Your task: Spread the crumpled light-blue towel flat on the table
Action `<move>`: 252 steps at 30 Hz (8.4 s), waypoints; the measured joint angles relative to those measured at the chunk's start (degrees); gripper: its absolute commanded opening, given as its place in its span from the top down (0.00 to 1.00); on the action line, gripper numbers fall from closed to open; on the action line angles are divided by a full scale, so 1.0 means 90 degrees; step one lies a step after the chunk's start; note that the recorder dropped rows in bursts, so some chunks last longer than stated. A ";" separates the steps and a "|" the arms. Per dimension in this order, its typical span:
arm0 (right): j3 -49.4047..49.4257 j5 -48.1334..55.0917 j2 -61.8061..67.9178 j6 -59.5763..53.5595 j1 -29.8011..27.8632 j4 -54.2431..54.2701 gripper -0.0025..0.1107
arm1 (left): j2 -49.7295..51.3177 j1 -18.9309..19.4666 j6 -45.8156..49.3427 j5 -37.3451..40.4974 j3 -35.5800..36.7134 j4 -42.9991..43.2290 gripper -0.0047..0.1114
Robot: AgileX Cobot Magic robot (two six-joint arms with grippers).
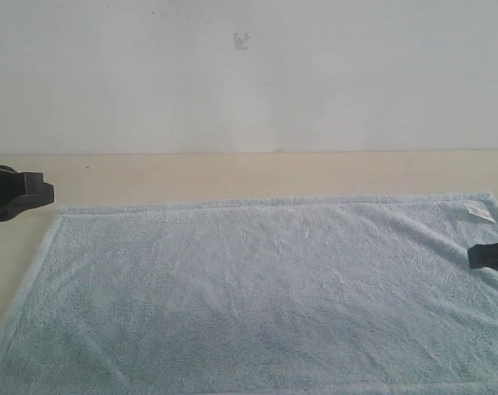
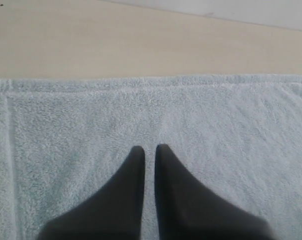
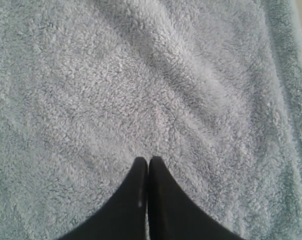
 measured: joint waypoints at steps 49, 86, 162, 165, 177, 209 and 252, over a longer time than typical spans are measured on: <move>-0.3327 0.1662 0.2080 -0.0882 0.0000 0.0291 0.98 | 0.1288 0.0000 -0.0413 -0.0312 -0.0804 0.0051 0.92; -0.7118 0.2334 0.5008 0.0607 -0.0435 -0.2010 0.98 | 0.2536 0.0000 -0.0835 -0.0263 -0.2075 0.0976 0.92; -0.3894 0.0350 0.1892 -0.0485 -0.0443 0.0051 0.98 | 0.4994 -0.0092 0.0030 -0.1454 -0.4083 0.0359 0.92; -0.3894 0.0352 0.1892 -0.0561 -0.0443 0.0063 0.98 | 0.4975 -0.0092 0.0030 -0.1759 -0.4161 0.0370 0.92; -0.1764 -0.1199 -0.0032 -0.0612 -0.0449 0.0181 0.98 | 0.1132 0.0007 -0.0066 -0.1137 -0.1866 0.0374 0.92; -0.0417 0.1315 -0.5820 -0.3195 0.0350 0.4395 0.98 | -0.7110 0.0007 -0.8763 0.0161 0.0426 0.7297 0.92; 0.0436 0.1130 -0.6922 -0.1106 0.0361 0.1968 0.98 | -0.7345 0.0007 -0.8763 0.0161 0.0442 0.7297 0.92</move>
